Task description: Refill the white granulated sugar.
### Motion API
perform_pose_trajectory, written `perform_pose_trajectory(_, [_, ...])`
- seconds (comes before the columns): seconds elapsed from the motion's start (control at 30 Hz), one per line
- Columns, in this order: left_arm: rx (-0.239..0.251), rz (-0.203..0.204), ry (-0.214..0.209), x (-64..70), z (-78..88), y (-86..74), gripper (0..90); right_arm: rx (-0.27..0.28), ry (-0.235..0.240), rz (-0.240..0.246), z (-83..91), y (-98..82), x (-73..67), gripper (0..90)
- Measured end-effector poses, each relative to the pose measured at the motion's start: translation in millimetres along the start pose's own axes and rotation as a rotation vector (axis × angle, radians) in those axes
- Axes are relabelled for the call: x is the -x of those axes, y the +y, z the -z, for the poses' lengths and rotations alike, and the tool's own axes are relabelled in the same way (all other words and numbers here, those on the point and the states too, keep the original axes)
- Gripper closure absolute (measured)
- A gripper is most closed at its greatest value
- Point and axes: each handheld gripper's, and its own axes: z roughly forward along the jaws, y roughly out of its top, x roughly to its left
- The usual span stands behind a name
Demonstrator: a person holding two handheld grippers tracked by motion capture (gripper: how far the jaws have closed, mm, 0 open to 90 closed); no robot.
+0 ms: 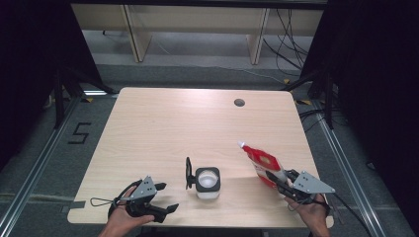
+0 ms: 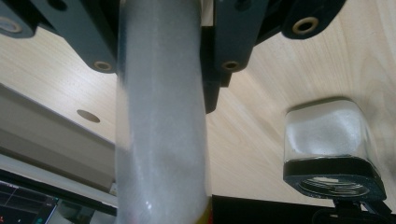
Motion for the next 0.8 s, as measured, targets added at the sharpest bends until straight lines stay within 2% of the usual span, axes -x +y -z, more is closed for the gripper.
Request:
perform_pose_trajectory(0.03, [0.002, 0.002, 0.000, 0.0, -0.1, -0.1, 16.8, -0.005, 0.006, -0.011, 0.9, 0.3, -0.1, 72.1])
perform_pose_trajectory(0.1, [0.003, 0.002, 0.000, 0.0, -0.2, -0.2, 16.8, 0.005, -0.016, -0.006, 3.3, 0.2, 1.2, 72.1])
perform_pose_trajectory(0.13, [-0.008, 0.001, 0.002, 0.2, 0.5, 0.4, 16.8, -0.006, -0.009, -0.036, 4.8, -0.1, 0.3, 72.1])
perform_pose_trajectory(0.2, [-0.007, 0.001, 0.001, 0.1, 0.3, 0.4, 16.8, 0.007, -0.026, -0.016, 6.0, -0.8, 2.2, 72.0])
perform_pose_trajectory(0.23, [-0.006, 0.002, 0.002, 0.1, 0.3, 0.4, 16.8, -0.011, -0.017, -0.039, 8.0, 0.0, 1.4, 72.0])
perform_pose_trajectory(0.3, [0.001, 0.009, -0.001, 0.3, -0.1, -0.1, 16.8, 0.002, -0.029, 0.000, 8.7, -0.1, 3.6, 72.0])
perform_pose_trajectory(0.37, [-0.004, 0.001, 0.000, -0.1, 0.6, 0.4, 16.8, -0.003, -0.035, -0.051, 11.2, -1.2, 1.1, 71.7])
perform_pose_trajectory(0.43, [-0.003, 0.006, 0.000, -0.1, 0.7, 0.3, 16.8, -0.012, -0.048, -0.051, 16.5, -2.1, 2.4, 71.3])
perform_pose_trajectory(0.47, [-0.003, 0.004, 0.000, -0.2, 0.6, 0.3, 16.8, -0.018, -0.049, -0.066, 19.2, -2.7, 2.6, 71.0])
perform_pose_trajectory(0.53, [-0.004, 0.004, 0.001, 0.1, 0.5, 0.4, 16.8, -0.007, -0.069, -0.065, 22.5, -4.5, 3.8, 70.1])
perform_pose_trajectory(0.57, [-0.006, -0.008, 0.002, -0.2, 0.8, 0.8, 16.8, -0.024, -0.072, -0.079, 26.3, -5.1, 4.2, 69.9])
perform_pose_trajectory(0.63, [-0.007, -0.009, 0.002, -0.2, 0.6, 0.8, 16.8, -0.020, -0.095, -0.090, 30.3, -7.3, 4.6, 69.3])
perform_pose_trajectory(0.67, [-0.005, 0.004, 0.003, 0.2, 0.0, 0.5, 16.8, -0.023, -0.109, -0.120, 32.0, -8.1, 3.4, 68.9])
perform_pose_trajectory(0.73, [0.005, 0.002, 0.002, 0.1, -0.9, 0.7, 16.8, -0.020, -0.094, -0.109, 35.2, -9.8, 6.0, 68.7])
perform_pose_trajectory(0.77, [-0.004, -0.016, 0.000, -1.2, -0.3, 1.0, 16.8, -0.011, -0.090, -0.102, 34.6, -10.2, 6.1, 68.6])
perform_pose_trajectory(0.8, [-0.005, -0.019, -0.001, -1.5, -0.2, 1.1, 16.8, -0.029, -0.100, -0.113, 35.4, -8.6, 3.7, 68.4])
